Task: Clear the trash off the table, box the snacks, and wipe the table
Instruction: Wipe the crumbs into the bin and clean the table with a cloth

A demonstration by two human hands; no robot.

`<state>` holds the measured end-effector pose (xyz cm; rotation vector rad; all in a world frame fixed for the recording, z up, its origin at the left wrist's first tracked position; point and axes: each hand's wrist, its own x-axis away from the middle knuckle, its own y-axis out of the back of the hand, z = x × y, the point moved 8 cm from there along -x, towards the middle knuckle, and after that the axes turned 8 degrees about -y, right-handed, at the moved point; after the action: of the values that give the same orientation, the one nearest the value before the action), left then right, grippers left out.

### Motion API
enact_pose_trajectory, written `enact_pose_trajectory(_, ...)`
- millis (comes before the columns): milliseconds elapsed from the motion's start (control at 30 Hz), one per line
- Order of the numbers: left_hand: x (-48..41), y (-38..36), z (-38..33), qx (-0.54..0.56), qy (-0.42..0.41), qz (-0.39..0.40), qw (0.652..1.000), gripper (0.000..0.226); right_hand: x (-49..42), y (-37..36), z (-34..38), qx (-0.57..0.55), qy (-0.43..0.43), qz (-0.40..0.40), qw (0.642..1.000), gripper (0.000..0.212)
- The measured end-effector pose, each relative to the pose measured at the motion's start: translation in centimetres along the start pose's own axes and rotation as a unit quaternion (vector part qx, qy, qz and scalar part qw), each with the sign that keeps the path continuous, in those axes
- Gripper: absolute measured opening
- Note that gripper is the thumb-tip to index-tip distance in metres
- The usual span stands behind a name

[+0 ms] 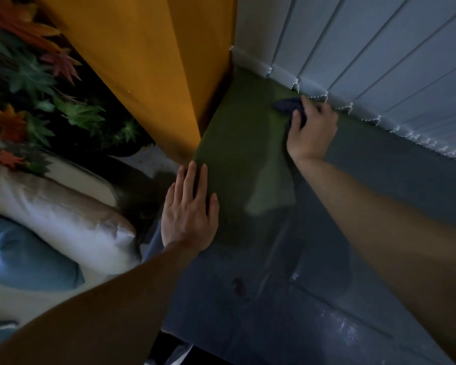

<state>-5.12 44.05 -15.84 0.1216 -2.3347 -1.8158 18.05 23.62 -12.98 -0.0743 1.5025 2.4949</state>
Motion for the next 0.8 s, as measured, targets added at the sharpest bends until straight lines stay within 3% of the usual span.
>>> enact_pose_trajectory(67,-0.1,0.0,0.0,-0.001,0.001,-0.002,1.0,0.063,1.7,-0.2,1.7,-0.024,0.022,0.007,0.999,0.037)
enact_pose_trajectory(200,0.0,0.0,0.0,-0.005,0.004,0.001,1.0,0.064,8.7,-0.6,4.4,-0.064,0.265,0.11,0.956,0.036)
enact_pose_trajectory(267,-0.1,0.0,0.0,-0.003,0.003,0.0,1.0,0.064,7.0,-0.7,4.2,-0.057,0.312,0.116,0.941,0.036)
enact_pose_trajectory(333,-0.2,0.0,0.0,-0.003,0.002,0.001,1.0,0.064,3.1,-0.8,3.3,-0.04,0.247,0.064,0.966,0.037)
enact_pose_trajectory(400,-0.2,0.1,0.0,-0.004,0.0,0.0,1.0,0.063,-0.2,-0.9,2.2,-0.037,0.115,0.031,0.992,0.038)
enact_pose_trajectory(467,-0.1,0.1,0.1,-0.003,-0.001,-0.004,1.0,0.063,0.0,-1.2,2.3,-0.033,0.038,0.024,0.998,0.038)
enact_pose_trajectory(533,0.0,0.0,0.2,-0.004,0.0,-0.006,1.0,0.063,3.1,-1.1,3.8,-0.039,0.072,0.037,0.996,0.037)
enact_pose_trajectory(633,-0.1,-0.2,0.2,0.0,0.001,-0.001,1.0,0.064,8.5,-1.0,5.3,-0.066,0.234,0.121,0.962,0.035)
enact_pose_trajectory(700,-0.2,-0.2,0.2,0.005,-0.001,0.004,1.0,0.064,8.7,-0.6,4.9,-0.061,0.291,0.137,0.945,0.034)
enact_pose_trajectory(800,-0.1,0.1,0.3,0.014,0.001,0.003,1.0,0.065,5.1,0.0,2.7,-0.043,0.167,0.077,0.982,0.036)
